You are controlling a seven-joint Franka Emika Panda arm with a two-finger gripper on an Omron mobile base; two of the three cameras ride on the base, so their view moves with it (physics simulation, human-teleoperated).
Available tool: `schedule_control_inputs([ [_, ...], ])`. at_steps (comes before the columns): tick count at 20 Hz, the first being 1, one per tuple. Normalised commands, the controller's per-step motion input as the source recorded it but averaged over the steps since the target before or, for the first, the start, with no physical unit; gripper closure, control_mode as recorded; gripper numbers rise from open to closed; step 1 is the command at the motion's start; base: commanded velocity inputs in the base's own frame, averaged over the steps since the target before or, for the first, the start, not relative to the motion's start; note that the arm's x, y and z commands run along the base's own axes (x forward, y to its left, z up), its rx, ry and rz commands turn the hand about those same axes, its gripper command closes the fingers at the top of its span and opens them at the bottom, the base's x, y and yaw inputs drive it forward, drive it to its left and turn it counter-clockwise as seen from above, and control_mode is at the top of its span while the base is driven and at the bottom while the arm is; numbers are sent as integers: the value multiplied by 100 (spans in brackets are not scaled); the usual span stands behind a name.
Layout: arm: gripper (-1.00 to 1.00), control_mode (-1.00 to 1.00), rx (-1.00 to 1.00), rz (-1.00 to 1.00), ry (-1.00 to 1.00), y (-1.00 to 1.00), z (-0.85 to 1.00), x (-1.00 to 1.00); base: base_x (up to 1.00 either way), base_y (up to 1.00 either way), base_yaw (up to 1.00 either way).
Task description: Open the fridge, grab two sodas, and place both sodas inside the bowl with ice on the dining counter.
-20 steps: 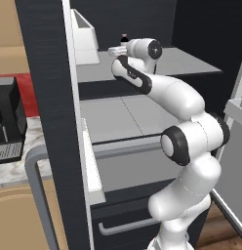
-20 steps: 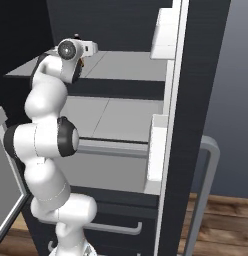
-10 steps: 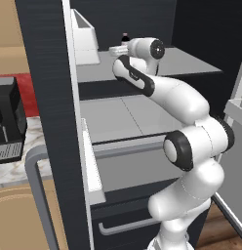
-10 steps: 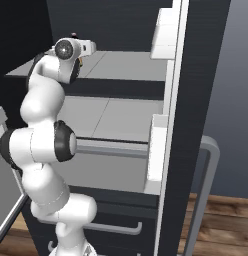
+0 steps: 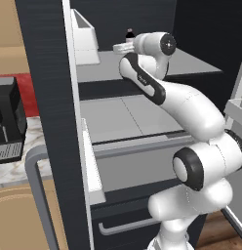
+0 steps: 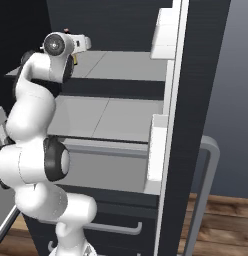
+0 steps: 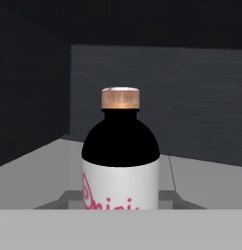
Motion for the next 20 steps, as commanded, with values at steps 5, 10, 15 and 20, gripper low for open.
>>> schedule_control_inputs([
  [5,100,-100,-4,0,0,-18,0,-100,0,0,0],
  [10,100,-100,-1,0,0,-25,0,-100,0,0,0],
  [15,100,-100,-4,0,0,-21,-8,-100,0,0,0],
  [20,100,-100,-9,0,1,-8,-22,-100,0,0,0],
])
